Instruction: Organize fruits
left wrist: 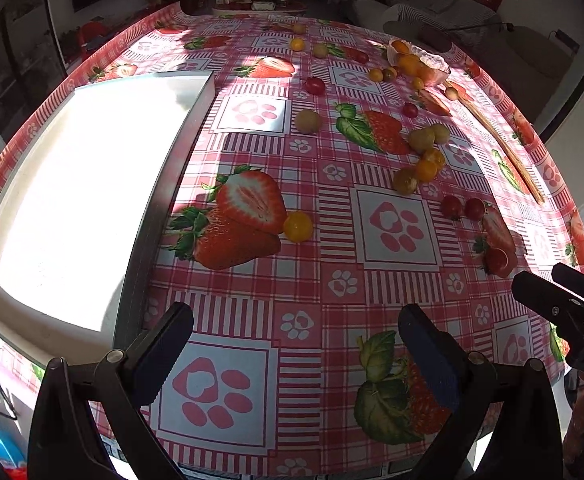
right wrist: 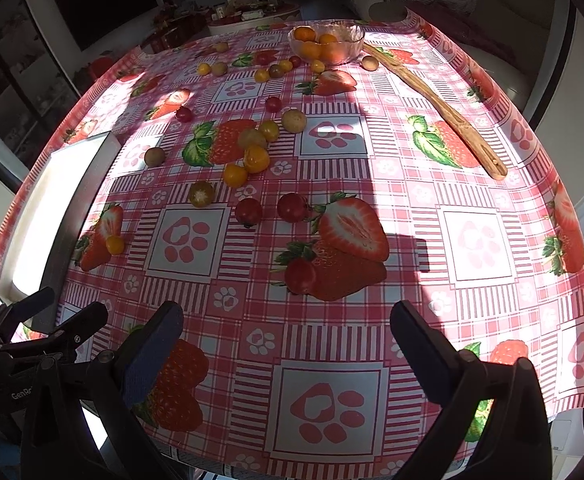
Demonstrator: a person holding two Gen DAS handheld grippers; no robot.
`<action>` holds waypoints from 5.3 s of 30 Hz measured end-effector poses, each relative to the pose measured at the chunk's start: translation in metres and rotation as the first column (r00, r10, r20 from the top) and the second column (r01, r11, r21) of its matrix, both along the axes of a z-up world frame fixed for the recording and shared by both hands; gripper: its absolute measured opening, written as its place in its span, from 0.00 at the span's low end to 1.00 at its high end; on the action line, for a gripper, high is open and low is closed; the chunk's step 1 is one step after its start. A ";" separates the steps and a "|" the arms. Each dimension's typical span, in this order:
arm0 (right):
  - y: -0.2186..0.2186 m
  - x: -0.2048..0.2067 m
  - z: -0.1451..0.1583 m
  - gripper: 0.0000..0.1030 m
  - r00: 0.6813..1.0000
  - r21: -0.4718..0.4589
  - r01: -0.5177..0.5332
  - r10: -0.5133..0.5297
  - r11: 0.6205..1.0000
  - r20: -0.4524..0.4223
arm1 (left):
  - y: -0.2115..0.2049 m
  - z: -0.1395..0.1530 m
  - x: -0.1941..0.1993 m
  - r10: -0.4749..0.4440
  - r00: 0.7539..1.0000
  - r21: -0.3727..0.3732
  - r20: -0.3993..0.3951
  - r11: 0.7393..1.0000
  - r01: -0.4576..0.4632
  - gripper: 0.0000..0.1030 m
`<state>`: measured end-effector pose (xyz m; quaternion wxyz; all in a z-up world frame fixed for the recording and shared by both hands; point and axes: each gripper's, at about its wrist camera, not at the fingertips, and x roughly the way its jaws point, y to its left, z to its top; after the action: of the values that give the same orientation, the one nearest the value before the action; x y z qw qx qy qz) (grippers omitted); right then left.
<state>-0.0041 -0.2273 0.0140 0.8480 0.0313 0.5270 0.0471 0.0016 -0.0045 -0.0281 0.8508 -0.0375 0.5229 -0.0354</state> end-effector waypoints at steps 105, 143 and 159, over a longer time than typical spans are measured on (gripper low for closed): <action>0.016 0.081 -0.043 0.47 0.988 -0.118 -0.146 0.150 0.982 0.027 | -0.020 -0.022 0.050 -0.082 0.995 0.086 0.061 0.993 0.077 0.39; 0.119 0.066 0.015 0.24 0.947 0.095 -0.320 0.318 0.943 0.031 | 0.106 0.030 0.020 0.095 0.984 -0.007 0.154 0.995 -0.095 0.20; 0.266 0.119 -0.008 0.23 0.871 0.204 -0.471 0.489 0.858 -0.050 | 0.193 -0.005 0.046 0.264 0.961 0.067 0.080 0.961 -0.269 0.20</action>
<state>0.1152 0.0386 0.0061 0.7754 -0.0198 0.5530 0.3042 0.0471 0.1884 -0.0330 0.8666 -0.0733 0.4837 0.0985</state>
